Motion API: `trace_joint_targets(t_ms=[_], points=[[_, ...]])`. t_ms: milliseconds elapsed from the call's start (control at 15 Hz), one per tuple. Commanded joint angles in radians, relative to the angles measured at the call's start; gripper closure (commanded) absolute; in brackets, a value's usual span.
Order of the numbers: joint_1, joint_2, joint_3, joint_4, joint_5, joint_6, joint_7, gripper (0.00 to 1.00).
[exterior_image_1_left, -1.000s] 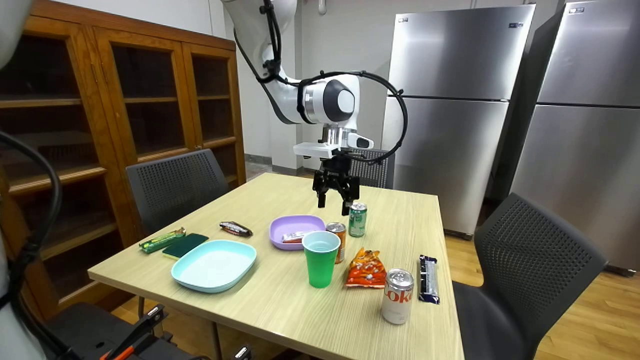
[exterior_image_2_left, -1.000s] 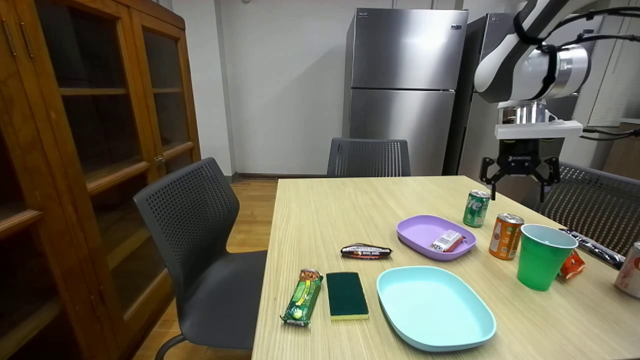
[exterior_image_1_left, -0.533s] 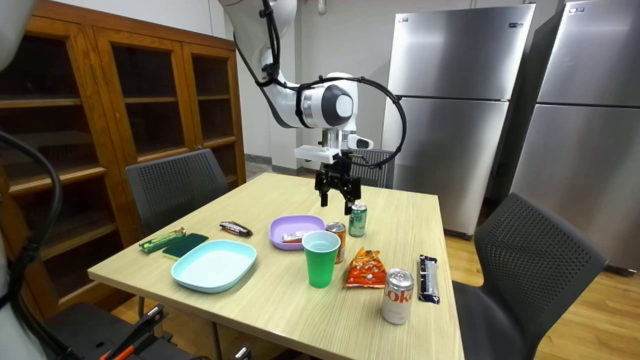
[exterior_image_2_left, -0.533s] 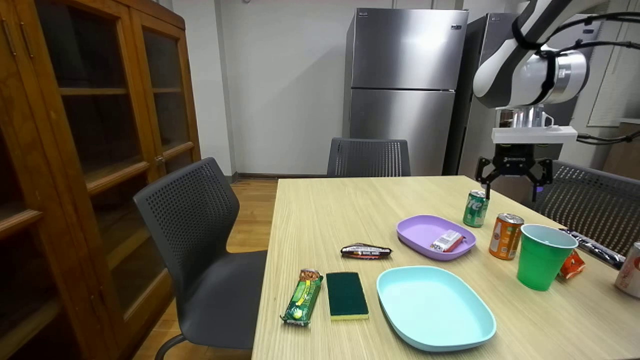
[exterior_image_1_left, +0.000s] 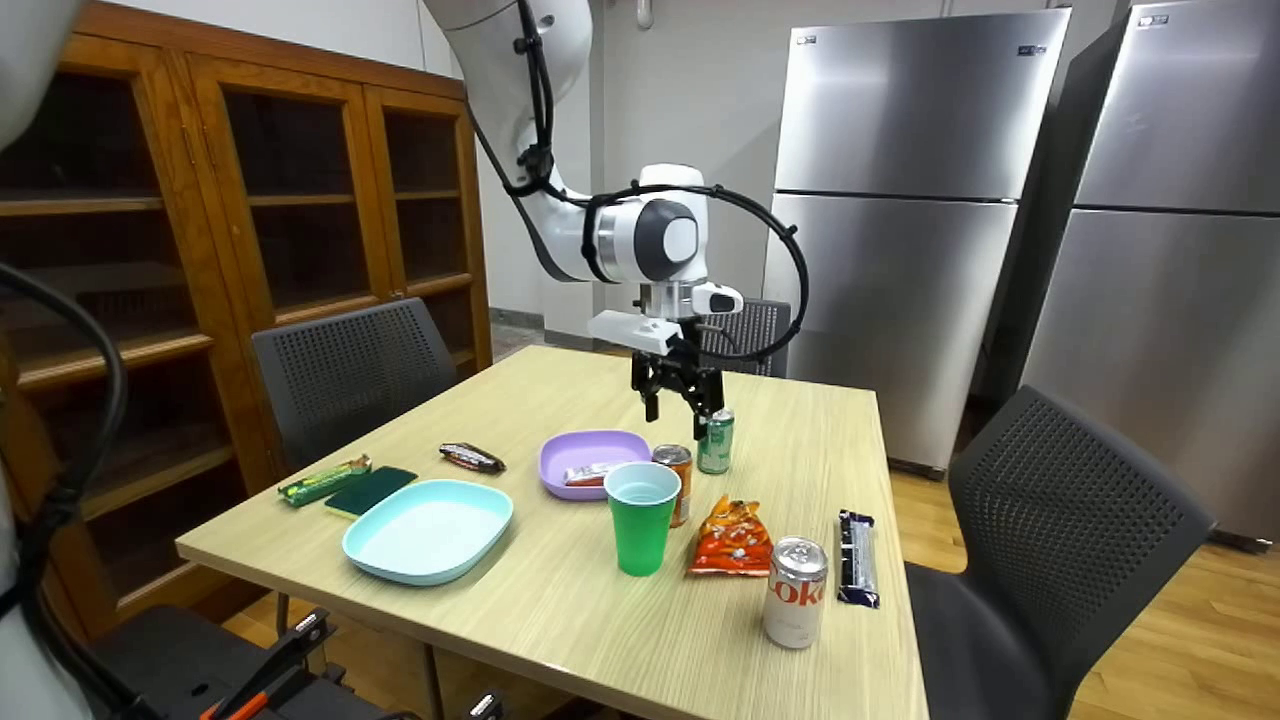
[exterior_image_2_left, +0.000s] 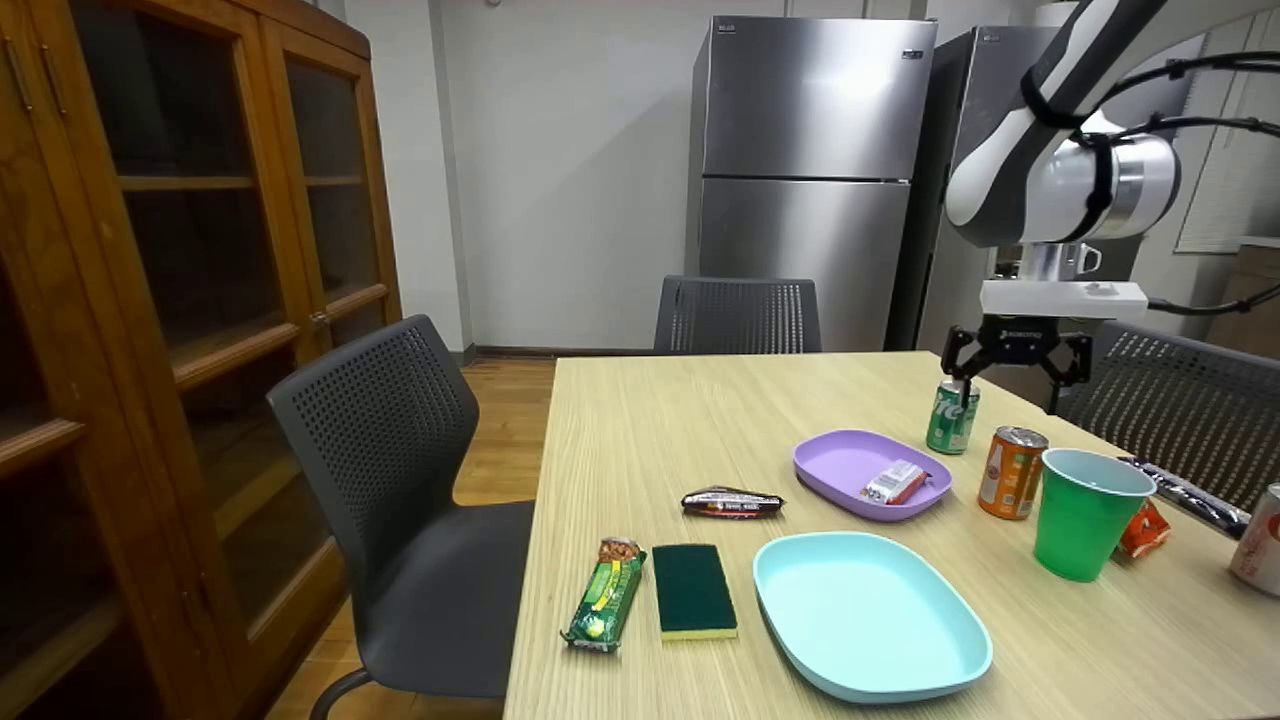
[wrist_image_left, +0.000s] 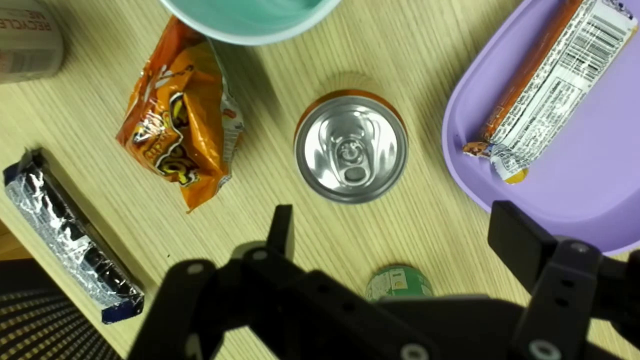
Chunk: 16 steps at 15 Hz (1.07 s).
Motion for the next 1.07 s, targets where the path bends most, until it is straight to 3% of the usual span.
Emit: trace_joint_targets(t_ms=[0, 1000], points=[[-0.005, -0.022, -0.003, -0.039, -0.029, 0.032, -0.019, 0.0], [0.006, 0.059, -0.023, -0.036, -0.081, 0.038, -0.001, 0.0]])
